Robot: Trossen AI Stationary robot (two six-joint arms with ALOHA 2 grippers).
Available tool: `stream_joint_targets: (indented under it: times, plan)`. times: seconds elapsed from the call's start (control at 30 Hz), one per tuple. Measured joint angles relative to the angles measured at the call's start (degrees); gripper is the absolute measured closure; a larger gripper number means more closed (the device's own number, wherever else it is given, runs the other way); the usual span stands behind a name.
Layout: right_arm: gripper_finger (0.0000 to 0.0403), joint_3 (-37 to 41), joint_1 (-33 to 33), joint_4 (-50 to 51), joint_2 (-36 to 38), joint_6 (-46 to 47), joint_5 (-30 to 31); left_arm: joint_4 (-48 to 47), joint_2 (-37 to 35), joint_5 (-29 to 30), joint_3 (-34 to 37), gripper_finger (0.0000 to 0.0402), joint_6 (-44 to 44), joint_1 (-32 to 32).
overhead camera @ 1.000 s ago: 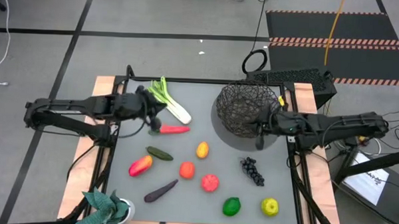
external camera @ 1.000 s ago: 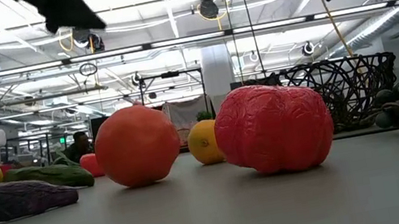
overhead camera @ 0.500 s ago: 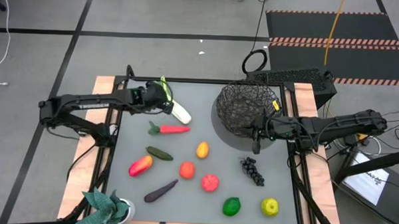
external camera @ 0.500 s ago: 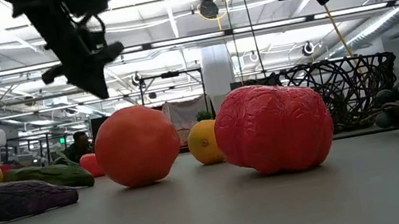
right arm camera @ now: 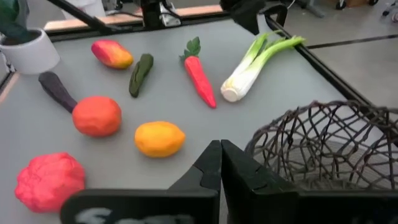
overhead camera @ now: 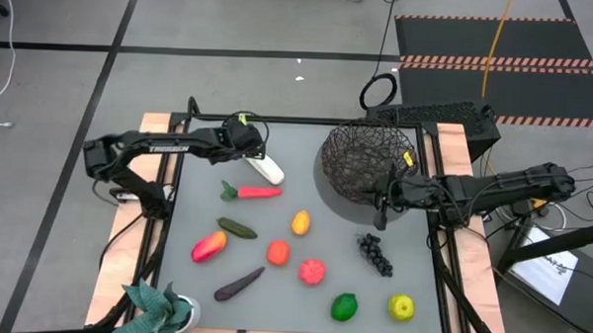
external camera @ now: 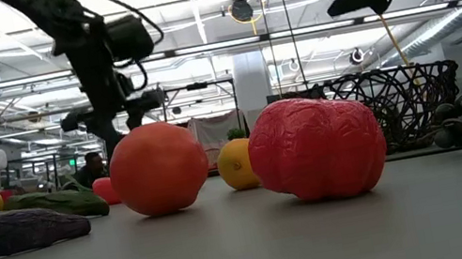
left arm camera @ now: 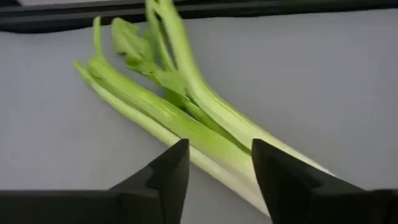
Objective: Build produce basket
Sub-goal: Put the celery into the black wire basket
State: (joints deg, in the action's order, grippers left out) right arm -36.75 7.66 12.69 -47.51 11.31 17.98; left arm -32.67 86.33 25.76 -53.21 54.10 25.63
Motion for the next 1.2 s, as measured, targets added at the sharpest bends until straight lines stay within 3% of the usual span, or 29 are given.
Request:
stream_joint_targets:
  times: [0.23, 0.53, 0.9, 1.2]
  plan:
    - [0.0403, 0.7, 0.3, 0.0, 0.0, 0.2, -0.1, -0.2, 4.4, 0.2, 0.0, 0.0187, 1.2, 3.0]
    - [0.0403, 0.7, 3.7, 0.0, 0.0, 0.0, -0.2, 0.3, 9.6, 0.0, 0.0, 0.0194, 3.0, 5.8]
    - [0.0403, 0.7, 5.3, 0.0, 0.0, 0.0, -0.1, 3.0, 10.6, -0.2, 0.0, 0.0226, 2.5, 5.9]
    - [0.0403, 0.7, 5.3, 0.0, 0.0, -0.2, -0.1, 2.4, 6.8, -4.2, 0.0, 0.0288, 2.5, 5.9]
